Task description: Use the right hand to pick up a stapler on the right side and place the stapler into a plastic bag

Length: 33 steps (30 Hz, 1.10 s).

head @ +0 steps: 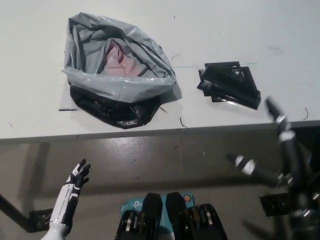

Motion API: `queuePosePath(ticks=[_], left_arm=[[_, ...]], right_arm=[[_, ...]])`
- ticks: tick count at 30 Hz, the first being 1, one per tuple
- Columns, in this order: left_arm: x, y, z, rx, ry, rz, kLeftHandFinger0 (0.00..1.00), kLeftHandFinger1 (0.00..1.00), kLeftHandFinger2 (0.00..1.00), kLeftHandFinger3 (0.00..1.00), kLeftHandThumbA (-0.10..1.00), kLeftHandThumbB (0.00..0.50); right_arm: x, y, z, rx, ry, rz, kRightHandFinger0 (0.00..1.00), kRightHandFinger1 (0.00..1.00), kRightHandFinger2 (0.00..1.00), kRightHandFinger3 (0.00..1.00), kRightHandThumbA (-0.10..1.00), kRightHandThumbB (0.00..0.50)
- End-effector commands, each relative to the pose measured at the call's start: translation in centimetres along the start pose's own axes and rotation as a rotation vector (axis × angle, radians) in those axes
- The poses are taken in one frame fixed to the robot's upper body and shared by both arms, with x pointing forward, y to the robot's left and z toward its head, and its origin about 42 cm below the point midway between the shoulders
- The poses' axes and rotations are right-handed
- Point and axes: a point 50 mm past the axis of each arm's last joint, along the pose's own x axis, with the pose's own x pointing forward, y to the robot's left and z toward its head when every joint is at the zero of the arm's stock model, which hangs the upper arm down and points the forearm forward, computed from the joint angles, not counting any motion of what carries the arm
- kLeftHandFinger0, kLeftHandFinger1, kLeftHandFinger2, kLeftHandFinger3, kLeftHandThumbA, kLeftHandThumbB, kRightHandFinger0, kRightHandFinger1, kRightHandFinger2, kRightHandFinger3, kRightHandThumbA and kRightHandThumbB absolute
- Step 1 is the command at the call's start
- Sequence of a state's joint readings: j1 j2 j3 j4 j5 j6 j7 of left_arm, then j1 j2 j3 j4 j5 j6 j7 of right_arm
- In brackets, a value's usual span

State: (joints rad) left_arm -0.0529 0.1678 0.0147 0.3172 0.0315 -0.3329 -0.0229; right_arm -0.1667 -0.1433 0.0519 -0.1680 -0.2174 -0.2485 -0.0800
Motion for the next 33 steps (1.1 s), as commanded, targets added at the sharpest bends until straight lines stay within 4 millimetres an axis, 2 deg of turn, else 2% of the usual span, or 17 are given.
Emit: queuePosePath(ticks=[1,4,5,7,8,11,13,15,16,19,24,28,30,31,33], left_arm=[[0.6,0.7,1.5,0.04,-0.141,-0.011,1.0,1.0,1.0,1.0,1.0,0.488],[0.4,0.6,1.5,0.04,-0.141,-0.011,1.0,1.0,1.0,1.0,1.0,0.484],[0.4,0.6,1.5,0.038,-0.147,-0.012,1.0,1.0,1.0,1.0,1.0,0.483],[0.4,0.7,1.6,0.039,-0.147,-0.013,1.0,1.0,1.0,1.0,1.0,0.485],[0.4,0.7,1.7,0.039,-0.146,-0.013,1.0,1.0,1.0,1.0,1.0,0.482],[0.4,0.6,1.7,0.033,-0.15,-0.012,1.0,1.0,1.0,1.0,1.0,0.487],[0.4,0.6,1.8,0.032,-0.149,-0.015,1.0,1.0,1.0,1.0,1.0,0.488],[0.5,0.6,1.8,0.032,-0.148,-0.016,1.0,1.0,1.0,1.0,1.0,0.488],[0.6,0.6,1.8,0.03,-0.148,-0.013,1.0,1.0,1.0,1.0,1.0,0.49],[0.6,0.5,1.8,0.031,-0.147,-0.014,1.0,1.0,1.0,1.0,1.0,0.49],[0.5,0.6,1.6,0.032,-0.147,-0.014,1.0,1.0,1.0,1.0,1.0,0.487],[0.4,0.5,1.6,0.03,-0.145,-0.015,1.0,1.0,1.0,1.0,1.0,0.5],[0.3,0.4,1.6,0.034,-0.147,-0.015,1.0,1.0,1.0,1.0,1.0,0.489],[0.3,0.4,1.6,0.035,-0.149,-0.015,1.0,1.0,1.0,1.0,1.0,0.487],[0.4,0.5,1.6,0.036,-0.149,-0.015,1.0,1.0,1.0,1.0,1.0,0.483]], right_arm=[[12.9,-6.7,9.6,-0.2,-0.149,0.098,1.0,1.0,1.0,1.0,1.0,0.375],[16.9,-6.7,9.3,-0.227,-0.082,0.175,1.0,1.0,1.0,1.0,1.0,0.37],[19.9,-6.3,8.8,-0.279,-0.01,0.236,1.0,1.0,1.0,1.0,1.0,0.378],[21.9,-5.6,8.2,-0.279,0.048,0.283,1.0,1.0,1.0,1.0,1.0,0.368],[23.7,-4.8,7.3,-0.287,0.092,0.32,1.0,1.0,1.0,1.0,1.0,0.358],[26.6,-3.3,5.5,-0.355,0.179,0.393,1.0,1.0,1.0,1.0,1.0,0.362],[27.8,-2.6,4.7,-0.387,0.222,0.428,1.0,1.0,1.0,1.0,1.0,0.363],[29.1,-1.8,3.7,-0.423,0.268,0.451,1.0,1.0,1.0,1.0,1.0,0.399],[29.8,-1.3,3.1,-0.448,0.296,0.464,1.0,1.0,1.0,1.0,1.0,0.399],[30.5,0.5,1.4,-0.488,0.357,0.512,1.0,1.0,1.0,1.0,1.0,0.407],[30.2,3.2,-1.1,-0.556,0.42,0.583,1.0,1.0,1.0,1.0,1.0,0.44],[29.5,4.4,-2.7,-0.584,0.458,0.626,1.0,1.0,1.0,1.0,1.0,0.437],[29.1,5.0,-3.6,-0.593,0.478,0.645,1.0,1.0,1.0,1.0,1.0,0.48],[28.9,5.2,-3.9,-0.593,0.491,0.649,1.0,1.0,1.0,1.0,1.0,0.486],[28.7,5.3,-4.3,-0.603,0.506,0.661,1.0,1.0,1.0,1.0,1.0,0.468]])
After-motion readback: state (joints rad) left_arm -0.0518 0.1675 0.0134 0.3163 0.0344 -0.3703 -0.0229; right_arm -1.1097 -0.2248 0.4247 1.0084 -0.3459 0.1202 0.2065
